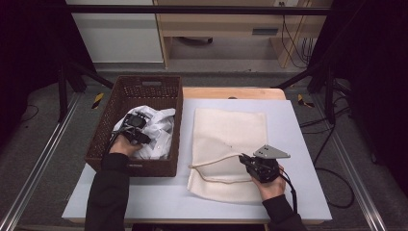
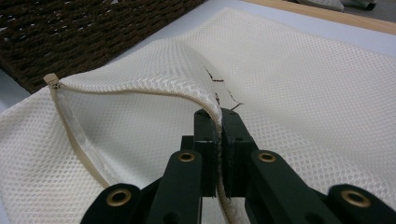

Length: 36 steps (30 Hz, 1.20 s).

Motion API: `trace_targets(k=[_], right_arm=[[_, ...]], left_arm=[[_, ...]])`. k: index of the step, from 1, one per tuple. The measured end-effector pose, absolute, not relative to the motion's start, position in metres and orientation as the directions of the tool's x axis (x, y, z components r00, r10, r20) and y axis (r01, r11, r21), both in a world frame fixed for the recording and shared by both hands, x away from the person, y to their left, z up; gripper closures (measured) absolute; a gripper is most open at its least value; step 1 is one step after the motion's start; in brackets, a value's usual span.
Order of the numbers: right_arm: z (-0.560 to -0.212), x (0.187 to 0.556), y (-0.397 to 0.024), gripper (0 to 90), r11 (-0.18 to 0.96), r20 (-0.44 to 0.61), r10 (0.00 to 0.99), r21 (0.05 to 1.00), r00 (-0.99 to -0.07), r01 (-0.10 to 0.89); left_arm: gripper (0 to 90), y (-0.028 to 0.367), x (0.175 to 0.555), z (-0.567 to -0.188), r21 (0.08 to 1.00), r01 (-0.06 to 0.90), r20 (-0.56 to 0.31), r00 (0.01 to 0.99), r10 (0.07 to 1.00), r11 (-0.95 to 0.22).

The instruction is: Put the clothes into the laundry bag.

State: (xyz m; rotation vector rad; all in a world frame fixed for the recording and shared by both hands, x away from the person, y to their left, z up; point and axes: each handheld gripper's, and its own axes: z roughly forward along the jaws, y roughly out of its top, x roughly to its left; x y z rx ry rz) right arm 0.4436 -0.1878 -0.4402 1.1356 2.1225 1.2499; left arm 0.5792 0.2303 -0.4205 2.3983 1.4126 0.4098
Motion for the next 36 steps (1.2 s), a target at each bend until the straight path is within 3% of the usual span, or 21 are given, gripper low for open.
trace_targets(k=[10, 16, 20, 22, 26, 28, 32, 36], right_arm=[[-0.438, 0.443, -0.193, 86.4, 0.244, 0.049, 0.822, 0.87, -0.568, 0.428], [-0.44, 0.443, -0.191, 86.4, 0.254, 0.043, 0.82, 0.867, -0.571, 0.429], [-0.44, 0.443, -0.191, 86.4, 0.251, 0.046, 0.821, 0.866, -0.569, 0.432], [-0.44, 0.443, -0.191, 86.3, 0.252, 0.043, 0.821, 0.868, -0.57, 0.428], [-0.44, 0.443, -0.19, 86.1, 0.254, 0.044, 0.819, 0.867, -0.571, 0.43], [-0.44, 0.443, -0.19, 85.7, 0.254, 0.043, 0.819, 0.867, -0.571, 0.429], [-0.441, 0.443, -0.19, 84.7, 0.254, 0.047, 0.819, 0.864, -0.571, 0.436], [-0.442, 0.444, -0.19, 83.9, 0.261, 0.042, 0.817, 0.862, -0.575, 0.435]], left_arm=[[76.2, 0.229, 0.571, -0.412, 0.488, 0.739, 0.118, 0.47, 0.874, -0.464], [78.6, 0.232, 0.565, -0.405, 0.581, 0.691, 0.108, 0.458, 0.882, -0.43], [76.6, 0.231, 0.566, -0.407, 0.568, 0.696, 0.112, 0.463, 0.879, -0.439], [67.8, 0.23, 0.567, -0.408, 0.569, 0.691, 0.13, 0.461, 0.878, -0.447], [24.3, 0.228, 0.571, -0.415, 0.55, 0.685, 0.184, 0.459, 0.869, -0.478], [13.7, 0.228, 0.573, -0.418, 0.533, 0.693, 0.181, 0.467, 0.865, -0.486], [5.8, 0.226, 0.578, -0.426, 0.48, 0.711, 0.173, 0.497, 0.85, -0.514], [12.6, 0.227, 0.584, -0.43, 0.429, 0.762, 0.081, 0.502, 0.861, -0.485]])
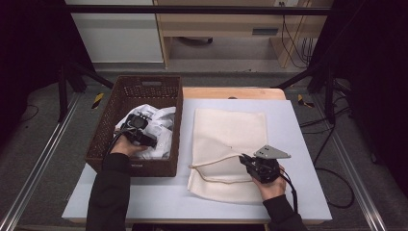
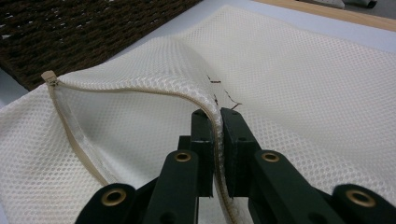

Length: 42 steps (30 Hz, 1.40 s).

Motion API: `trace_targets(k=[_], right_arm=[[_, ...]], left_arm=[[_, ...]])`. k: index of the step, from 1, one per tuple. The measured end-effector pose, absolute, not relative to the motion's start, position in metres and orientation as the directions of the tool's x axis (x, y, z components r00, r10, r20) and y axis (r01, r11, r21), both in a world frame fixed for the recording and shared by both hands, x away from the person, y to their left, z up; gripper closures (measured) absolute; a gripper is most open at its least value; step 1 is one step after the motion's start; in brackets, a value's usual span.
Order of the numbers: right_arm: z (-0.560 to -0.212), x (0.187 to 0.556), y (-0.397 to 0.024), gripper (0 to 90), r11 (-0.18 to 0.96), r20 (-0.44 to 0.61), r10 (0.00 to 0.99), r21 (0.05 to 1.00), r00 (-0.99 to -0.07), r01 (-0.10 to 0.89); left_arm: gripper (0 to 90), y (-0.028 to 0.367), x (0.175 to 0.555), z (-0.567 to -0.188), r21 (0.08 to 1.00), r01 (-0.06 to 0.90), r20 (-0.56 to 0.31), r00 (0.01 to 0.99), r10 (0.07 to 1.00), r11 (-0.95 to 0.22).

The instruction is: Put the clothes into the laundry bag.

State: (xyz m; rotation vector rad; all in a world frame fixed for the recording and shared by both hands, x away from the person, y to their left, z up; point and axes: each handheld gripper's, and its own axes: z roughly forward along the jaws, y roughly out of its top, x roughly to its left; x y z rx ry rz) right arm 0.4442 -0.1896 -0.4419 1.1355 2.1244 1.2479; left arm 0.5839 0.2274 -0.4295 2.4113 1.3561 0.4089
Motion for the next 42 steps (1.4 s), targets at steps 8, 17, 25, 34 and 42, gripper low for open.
trace_targets(k=[8, 17, 25, 34, 42], right_arm=[[-0.442, 0.445, -0.19, 83.6, 0.258, 0.049, 0.818, 0.86, -0.574, 0.44], [-0.442, 0.444, -0.19, 84.0, 0.259, 0.048, 0.818, 0.859, -0.574, 0.441], [-0.442, 0.444, -0.19, 84.2, 0.257, 0.048, 0.818, 0.861, -0.573, 0.439], [-0.441, 0.444, -0.192, 84.5, 0.252, 0.05, 0.82, 0.863, -0.57, 0.438], [-0.441, 0.445, -0.192, 85.3, 0.253, 0.048, 0.819, 0.864, -0.571, 0.435]], left_arm=[[50.8, 0.229, 0.584, -0.424, 0.384, 0.806, 0.051, 0.468, 0.882, -0.45], [72.7, 0.226, 0.576, -0.417, 0.404, 0.783, 0.097, 0.478, 0.873, -0.474], [77.3, 0.228, 0.562, -0.403, 0.583, 0.674, 0.144, 0.464, 0.874, -0.453], [78.7, 0.239, 0.546, -0.384, 0.774, 0.522, 0.139, 0.414, 0.9, -0.36], [79.4, 0.249, 0.542, -0.366, 0.833, 0.472, 0.1, 0.383, 0.918, -0.288]])
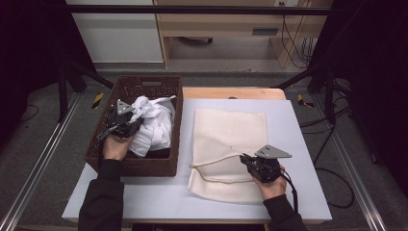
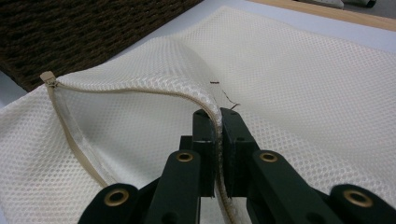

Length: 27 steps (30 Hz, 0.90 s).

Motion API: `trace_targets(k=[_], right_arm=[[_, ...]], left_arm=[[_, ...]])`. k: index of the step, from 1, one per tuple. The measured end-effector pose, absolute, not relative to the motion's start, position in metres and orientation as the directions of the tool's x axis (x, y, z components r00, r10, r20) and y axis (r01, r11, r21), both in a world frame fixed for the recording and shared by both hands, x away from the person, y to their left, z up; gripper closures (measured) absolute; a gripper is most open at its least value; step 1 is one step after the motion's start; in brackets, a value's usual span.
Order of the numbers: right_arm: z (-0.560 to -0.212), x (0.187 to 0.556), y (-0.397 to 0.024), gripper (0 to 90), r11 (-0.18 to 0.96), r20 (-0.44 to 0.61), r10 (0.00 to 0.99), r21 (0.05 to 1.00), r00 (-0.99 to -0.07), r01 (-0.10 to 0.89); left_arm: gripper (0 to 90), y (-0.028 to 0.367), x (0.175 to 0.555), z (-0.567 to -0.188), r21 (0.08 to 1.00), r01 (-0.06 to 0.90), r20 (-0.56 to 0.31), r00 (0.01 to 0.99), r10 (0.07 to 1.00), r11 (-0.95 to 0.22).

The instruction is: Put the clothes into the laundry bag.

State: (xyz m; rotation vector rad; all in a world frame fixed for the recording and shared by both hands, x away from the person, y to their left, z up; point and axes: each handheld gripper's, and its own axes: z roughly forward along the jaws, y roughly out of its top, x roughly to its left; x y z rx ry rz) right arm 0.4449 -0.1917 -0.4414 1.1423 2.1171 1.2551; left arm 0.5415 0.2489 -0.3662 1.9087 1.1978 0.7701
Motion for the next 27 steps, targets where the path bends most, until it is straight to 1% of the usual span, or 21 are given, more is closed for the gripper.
trace_targets(k=[3, 8, 11, 17, 27], right_arm=[[-0.441, 0.444, -0.192, 85.4, 0.249, 0.053, 0.818, 0.865, -0.572, 0.436], [-0.441, 0.444, -0.192, 86.6, 0.245, 0.06, 0.819, 0.863, -0.57, 0.442], [-0.44, 0.445, -0.193, 87.1, 0.246, 0.052, 0.82, 0.867, -0.57, 0.433], [-0.438, 0.444, -0.194, 87.1, 0.234, 0.053, 0.824, 0.875, -0.564, 0.423], [-0.437, 0.444, -0.194, 87.1, 0.232, 0.05, 0.825, 0.878, -0.562, 0.419]], left_arm=[[80.0, 0.254, 0.537, -0.36, 0.866, 0.438, 0.078, 0.359, 0.93, -0.241], [80.5, 0.257, 0.524, -0.344, 0.92, 0.334, 0.091, 0.327, 0.941, -0.205], [80.5, 0.257, 0.517, -0.331, 0.941, 0.283, 0.085, 0.33, 0.94, -0.184], [80.7, 0.253, 0.5, -0.301, 0.969, 0.189, 0.086, 0.347, 0.934, -0.16], [81.0, 0.251, 0.474, -0.259, 0.992, 0.043, 0.097, 0.332, 0.938, -0.117]])
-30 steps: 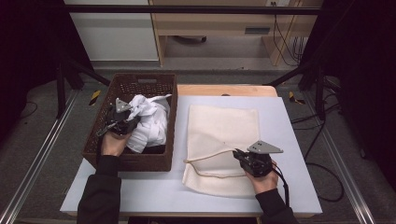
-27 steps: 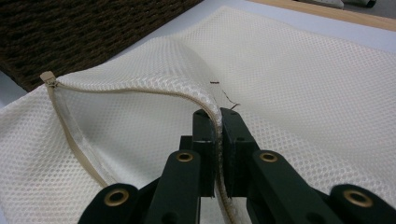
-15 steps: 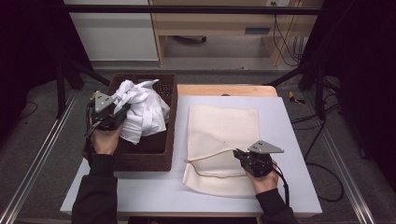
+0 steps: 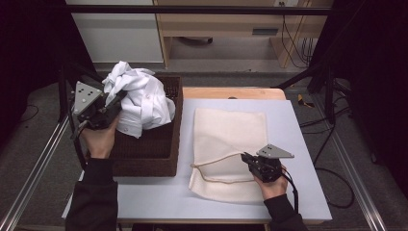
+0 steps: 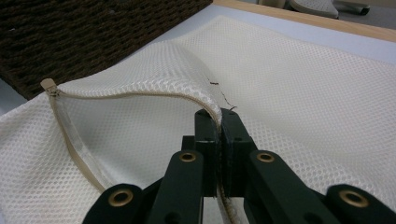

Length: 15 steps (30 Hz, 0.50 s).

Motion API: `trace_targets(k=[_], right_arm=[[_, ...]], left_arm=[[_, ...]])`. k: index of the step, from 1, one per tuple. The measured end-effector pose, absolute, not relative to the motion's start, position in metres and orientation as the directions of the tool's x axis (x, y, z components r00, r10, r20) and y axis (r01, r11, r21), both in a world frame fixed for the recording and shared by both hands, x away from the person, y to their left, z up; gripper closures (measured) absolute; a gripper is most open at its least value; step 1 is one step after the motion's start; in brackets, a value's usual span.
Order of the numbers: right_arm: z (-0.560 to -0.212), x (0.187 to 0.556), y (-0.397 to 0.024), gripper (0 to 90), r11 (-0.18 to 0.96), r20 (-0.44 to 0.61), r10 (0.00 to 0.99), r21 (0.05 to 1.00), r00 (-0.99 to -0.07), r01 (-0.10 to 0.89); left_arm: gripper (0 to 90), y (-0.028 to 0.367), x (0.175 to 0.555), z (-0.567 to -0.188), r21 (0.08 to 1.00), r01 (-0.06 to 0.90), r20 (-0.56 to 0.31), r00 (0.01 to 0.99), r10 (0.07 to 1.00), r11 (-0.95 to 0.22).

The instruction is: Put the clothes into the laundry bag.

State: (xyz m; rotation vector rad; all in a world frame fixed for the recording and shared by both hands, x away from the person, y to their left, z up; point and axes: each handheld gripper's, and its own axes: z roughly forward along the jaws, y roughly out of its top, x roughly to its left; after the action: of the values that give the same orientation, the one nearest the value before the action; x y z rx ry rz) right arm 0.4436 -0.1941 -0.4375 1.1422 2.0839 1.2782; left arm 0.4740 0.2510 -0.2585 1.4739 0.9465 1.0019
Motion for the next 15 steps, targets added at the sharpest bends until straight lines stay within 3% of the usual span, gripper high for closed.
trace_targets(k=[15], right_arm=[[-0.437, 0.443, -0.193, 87.2, 0.232, 0.049, 0.824, 0.88, -0.565, 0.415]], left_arm=[[81.1, 0.246, 0.443, -0.207, 0.993, -0.086, 0.102, 0.348, 0.932, -0.076]])
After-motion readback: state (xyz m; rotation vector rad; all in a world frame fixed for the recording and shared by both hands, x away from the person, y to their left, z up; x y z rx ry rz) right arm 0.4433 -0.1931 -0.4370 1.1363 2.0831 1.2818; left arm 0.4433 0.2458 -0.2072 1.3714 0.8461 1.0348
